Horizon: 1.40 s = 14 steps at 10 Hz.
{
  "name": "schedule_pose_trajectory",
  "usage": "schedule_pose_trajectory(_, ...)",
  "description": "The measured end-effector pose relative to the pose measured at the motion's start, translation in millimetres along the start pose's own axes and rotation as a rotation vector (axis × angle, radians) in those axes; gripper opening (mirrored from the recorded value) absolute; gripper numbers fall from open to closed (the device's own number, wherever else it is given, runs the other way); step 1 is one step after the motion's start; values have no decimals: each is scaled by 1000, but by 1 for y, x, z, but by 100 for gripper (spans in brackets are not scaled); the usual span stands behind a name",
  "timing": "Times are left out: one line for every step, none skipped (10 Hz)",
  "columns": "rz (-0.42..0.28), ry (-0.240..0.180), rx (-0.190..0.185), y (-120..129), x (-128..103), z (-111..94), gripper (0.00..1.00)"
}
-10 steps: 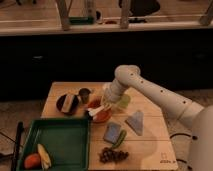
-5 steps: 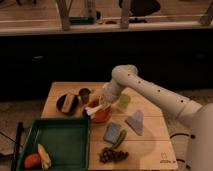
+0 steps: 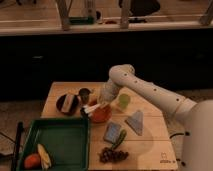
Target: Place brush in red bowl
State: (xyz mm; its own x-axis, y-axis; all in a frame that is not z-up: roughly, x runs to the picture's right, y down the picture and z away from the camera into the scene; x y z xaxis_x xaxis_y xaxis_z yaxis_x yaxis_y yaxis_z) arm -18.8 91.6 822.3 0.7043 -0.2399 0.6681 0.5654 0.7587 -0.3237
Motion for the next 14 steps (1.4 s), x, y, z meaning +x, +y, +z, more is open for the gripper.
schedule_pose_trajectory(9, 1, 4, -2, 1, 1, 19)
schedule_pose_trajectory(18, 0, 7, -4, 1, 3, 30)
schedule_pose_trajectory(28, 0, 10, -6, 3, 3, 39)
schedule_pose_trajectory(38, 1, 11, -6, 4, 4, 51)
schedule_pose_trajectory(44, 0, 12, -7, 5, 4, 60)
schedule_pose_trajectory(50, -2, 12, -7, 5, 5, 72)
schedule_pose_trajectory(52, -4, 12, -8, 4, 6, 77)
schedule_pose_trajectory(55, -5, 12, -7, 4, 7, 80)
schedule_pose_trajectory(57, -7, 11, -7, 4, 7, 80)
schedule_pose_trajectory(57, -8, 10, -7, 4, 7, 80)
schedule_pose_trajectory(57, -11, 8, -6, 3, 8, 80)
schedule_pose_trajectory(55, -12, 7, -6, 2, 8, 80)
schedule_pose_trajectory(52, -13, 4, -6, 1, 9, 80)
schedule_pose_trajectory(49, -13, 2, -5, 1, 9, 80)
